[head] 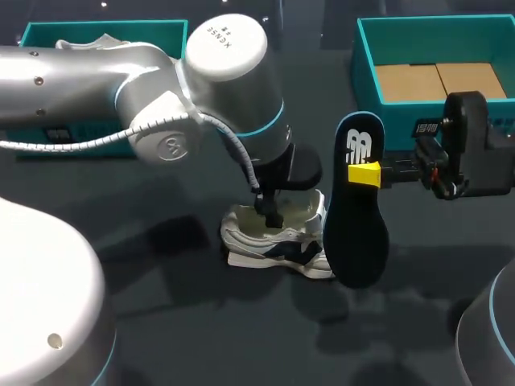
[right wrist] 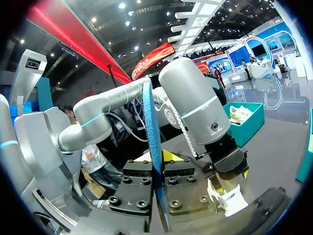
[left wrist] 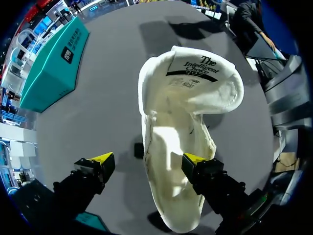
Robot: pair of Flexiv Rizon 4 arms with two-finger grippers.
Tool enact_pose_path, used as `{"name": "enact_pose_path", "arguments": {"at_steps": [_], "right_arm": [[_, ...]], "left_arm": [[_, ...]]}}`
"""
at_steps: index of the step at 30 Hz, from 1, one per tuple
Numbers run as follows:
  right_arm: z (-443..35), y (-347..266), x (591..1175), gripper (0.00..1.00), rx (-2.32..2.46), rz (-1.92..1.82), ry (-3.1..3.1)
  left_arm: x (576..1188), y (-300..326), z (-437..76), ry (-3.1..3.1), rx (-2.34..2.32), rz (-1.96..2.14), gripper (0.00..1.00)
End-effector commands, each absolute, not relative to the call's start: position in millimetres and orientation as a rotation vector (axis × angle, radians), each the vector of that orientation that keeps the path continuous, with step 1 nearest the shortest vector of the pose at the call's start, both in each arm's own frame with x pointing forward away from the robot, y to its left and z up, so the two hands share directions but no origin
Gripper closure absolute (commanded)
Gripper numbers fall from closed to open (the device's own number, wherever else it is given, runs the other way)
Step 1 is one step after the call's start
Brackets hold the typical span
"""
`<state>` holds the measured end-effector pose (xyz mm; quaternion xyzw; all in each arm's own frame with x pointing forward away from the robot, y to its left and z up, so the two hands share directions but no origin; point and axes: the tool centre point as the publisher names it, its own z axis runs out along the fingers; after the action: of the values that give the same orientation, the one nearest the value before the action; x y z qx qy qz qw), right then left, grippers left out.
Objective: Take the shoe out of the shoebox, open the shoe tongue, remove and reinsert the insole, then place the shoe into the shoebox
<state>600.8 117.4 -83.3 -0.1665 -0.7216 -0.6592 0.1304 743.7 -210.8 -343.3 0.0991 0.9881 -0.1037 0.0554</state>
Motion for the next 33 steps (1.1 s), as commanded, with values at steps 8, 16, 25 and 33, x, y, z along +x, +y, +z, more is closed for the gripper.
{"name": "enact_pose_path", "arguments": {"at_steps": [8,16,25,33], "right_arm": [[-84,119,602,1.0,-0.484,-1.914,-2.097],[-84,119,602,1.0,-0.484,-1.914,-2.097],[-84,119,602,1.0,-0.484,-1.914,-2.097],[-84,119,602,1.0,-0.484,-1.914,-2.097]], "left_arm": [[745,-221,-369,3.024,0.289,-0.272,0.49],[744,-222,-376,3.043,0.295,-0.249,0.77],[740,-219,-372,3.066,0.35,-0.271,1.0],[739,-211,-351,3.084,0.531,-0.368,1.0]]}}
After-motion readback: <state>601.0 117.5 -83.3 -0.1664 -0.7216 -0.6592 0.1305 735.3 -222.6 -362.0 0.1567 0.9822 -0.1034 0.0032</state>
